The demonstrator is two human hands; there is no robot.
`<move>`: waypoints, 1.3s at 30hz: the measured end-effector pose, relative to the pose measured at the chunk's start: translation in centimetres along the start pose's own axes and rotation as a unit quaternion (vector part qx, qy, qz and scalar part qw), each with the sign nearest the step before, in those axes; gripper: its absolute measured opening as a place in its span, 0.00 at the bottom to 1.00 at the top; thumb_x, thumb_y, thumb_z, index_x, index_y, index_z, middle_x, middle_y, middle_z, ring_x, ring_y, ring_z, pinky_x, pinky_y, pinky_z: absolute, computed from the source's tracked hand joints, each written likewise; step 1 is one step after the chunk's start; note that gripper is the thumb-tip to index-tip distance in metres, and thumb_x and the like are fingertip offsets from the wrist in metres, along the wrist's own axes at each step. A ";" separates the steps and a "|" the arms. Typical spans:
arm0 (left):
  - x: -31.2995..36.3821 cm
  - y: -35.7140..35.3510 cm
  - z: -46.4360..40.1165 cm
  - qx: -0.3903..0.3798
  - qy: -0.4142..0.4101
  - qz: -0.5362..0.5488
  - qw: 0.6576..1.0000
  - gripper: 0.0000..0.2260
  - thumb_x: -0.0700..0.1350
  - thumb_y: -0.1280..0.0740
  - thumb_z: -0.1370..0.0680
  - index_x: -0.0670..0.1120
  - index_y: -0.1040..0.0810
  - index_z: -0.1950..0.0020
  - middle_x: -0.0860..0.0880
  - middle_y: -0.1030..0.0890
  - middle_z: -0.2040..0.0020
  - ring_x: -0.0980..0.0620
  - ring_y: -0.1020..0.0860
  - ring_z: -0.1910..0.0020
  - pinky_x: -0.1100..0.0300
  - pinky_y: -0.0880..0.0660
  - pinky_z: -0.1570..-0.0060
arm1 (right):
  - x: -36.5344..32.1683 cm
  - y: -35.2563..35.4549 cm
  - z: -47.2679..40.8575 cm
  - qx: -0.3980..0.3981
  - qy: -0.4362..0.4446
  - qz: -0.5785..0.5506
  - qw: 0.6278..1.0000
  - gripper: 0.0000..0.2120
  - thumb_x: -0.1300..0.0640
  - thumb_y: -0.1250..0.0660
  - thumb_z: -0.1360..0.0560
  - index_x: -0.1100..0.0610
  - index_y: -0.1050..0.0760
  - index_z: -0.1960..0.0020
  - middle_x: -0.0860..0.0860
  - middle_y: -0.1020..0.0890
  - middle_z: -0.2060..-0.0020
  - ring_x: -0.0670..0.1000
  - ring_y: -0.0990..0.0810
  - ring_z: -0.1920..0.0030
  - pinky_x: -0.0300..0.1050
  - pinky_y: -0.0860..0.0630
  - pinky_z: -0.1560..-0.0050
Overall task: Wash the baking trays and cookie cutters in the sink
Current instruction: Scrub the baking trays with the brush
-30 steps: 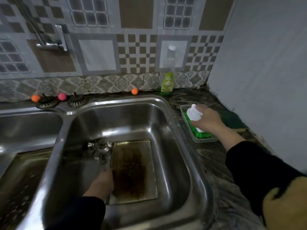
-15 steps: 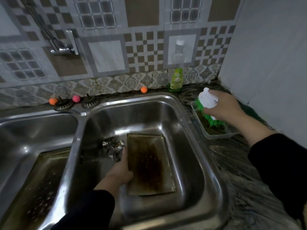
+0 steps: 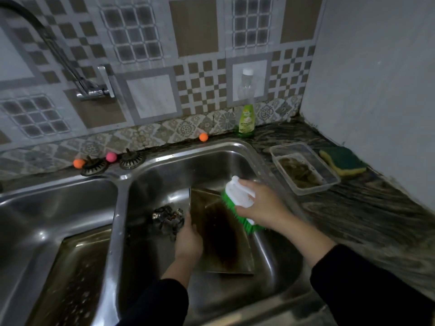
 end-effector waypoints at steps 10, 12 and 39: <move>6.6 9.7 3.2 0.080 -0.152 0.209 0.963 0.21 0.41 0.46 0.17 0.53 0.38 0.24 0.58 0.30 0.32 0.63 0.34 0.33 0.67 0.38 0.36 | -9.2 -7.1 1.4 0.017 0.136 0.027 0.990 0.35 0.50 0.34 0.25 0.46 0.48 0.23 0.50 0.34 0.35 0.50 0.34 0.34 0.37 0.38 0.39; 8.0 10.6 4.1 0.079 -0.190 0.223 0.953 0.21 0.40 0.45 0.17 0.52 0.38 0.24 0.59 0.32 0.30 0.69 0.34 0.34 0.71 0.39 0.35 | -11.7 -5.2 -0.6 0.071 0.153 0.026 0.985 0.35 0.51 0.35 0.24 0.47 0.48 0.23 0.53 0.33 0.35 0.52 0.34 0.34 0.39 0.38 0.38; 10.8 17.1 7.0 0.173 -0.278 0.262 0.908 0.26 0.31 0.43 0.20 0.50 0.40 0.24 0.63 0.32 0.32 0.78 0.36 0.36 0.79 0.39 0.38 | -12.2 -3.1 1.8 0.153 0.225 -0.006 0.962 0.36 0.53 0.32 0.27 0.47 0.44 0.24 0.53 0.31 0.32 0.53 0.32 0.34 0.42 0.34 0.37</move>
Point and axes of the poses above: each hand's wrist, its own z-axis away from the middle knuckle, its own y-axis out of the back of the hand, x = y × z, the point moved 10 cm from there along -z, towards the middle knuckle
